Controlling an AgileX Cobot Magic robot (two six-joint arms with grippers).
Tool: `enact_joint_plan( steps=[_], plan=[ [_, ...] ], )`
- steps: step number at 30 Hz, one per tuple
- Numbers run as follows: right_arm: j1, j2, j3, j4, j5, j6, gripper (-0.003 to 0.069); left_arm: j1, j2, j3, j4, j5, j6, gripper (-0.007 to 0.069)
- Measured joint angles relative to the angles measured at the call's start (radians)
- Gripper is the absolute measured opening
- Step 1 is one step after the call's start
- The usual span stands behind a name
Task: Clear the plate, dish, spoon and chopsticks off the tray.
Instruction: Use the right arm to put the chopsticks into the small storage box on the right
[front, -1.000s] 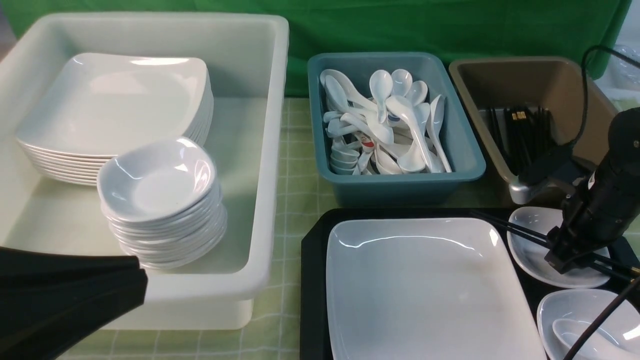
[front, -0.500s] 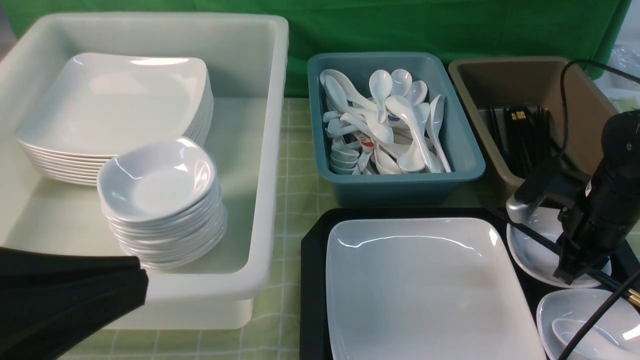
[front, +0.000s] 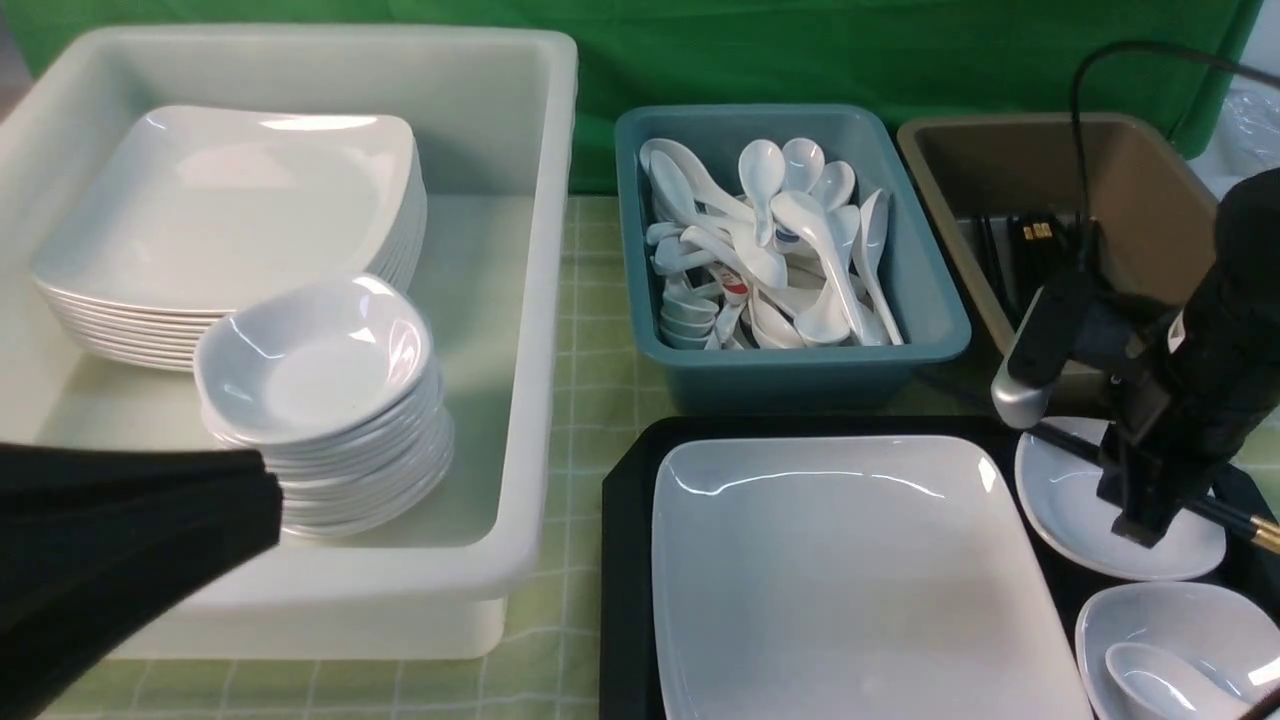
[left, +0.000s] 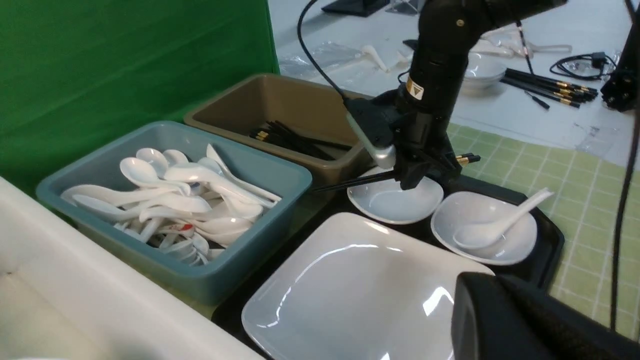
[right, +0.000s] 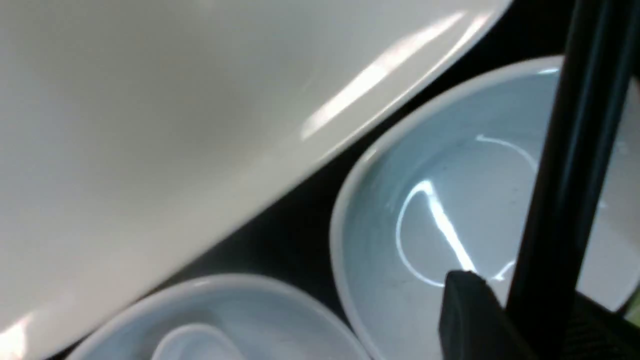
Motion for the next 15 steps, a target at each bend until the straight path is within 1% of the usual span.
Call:
enact_joint_plan(
  steps=[3,4,5,6,8,10,11,12,14,15],
  plan=[
    [-0.013,-0.048,-0.025,0.019,-0.06,0.186,0.0135,0.0,0.0,0.0,0.0,-0.064,0.003,0.0011],
    [-0.032,-0.053,-0.057,0.034,-0.086,0.275,0.0135,0.0,0.0,0.0,0.0,-0.099,0.003,0.0011],
    [-0.041,-0.053,-0.069,0.049,-0.095,0.3,0.0135,0.0,0.0,0.0,0.0,-0.103,0.003,0.0011],
    [-0.071,-0.045,-0.11,0.085,-0.123,0.354,0.0135,0.0,0.0,0.0,0.0,-0.13,0.003,0.0011],
    [-0.128,-0.016,-0.187,0.199,-0.169,0.393,0.0135,0.0,0.0,0.0,0.0,-0.158,0.003,0.0011],
    [-0.174,0.025,-0.247,0.297,-0.199,0.395,0.0135,0.0,0.0,0.0,0.0,-0.168,0.003,0.0011],
    [-0.19,0.044,-0.283,0.368,-0.214,0.394,0.0135,0.0,0.0,0.0,0.0,-0.168,0.003,0.0011],
    [-0.229,0.102,-0.357,0.47,-0.238,0.394,0.0135,0.0,0.0,0.0,0.0,-0.168,0.003,0.0011],
    [-0.267,0.184,-0.447,0.564,-0.261,0.394,0.0135,0.0,0.0,0.0,0.0,-0.167,0.003,0.0011],
    [-0.279,0.217,-0.485,0.587,-0.276,0.397,0.0135,0.0,0.0,0.0,0.0,-0.167,0.003,0.0011]
  ],
)
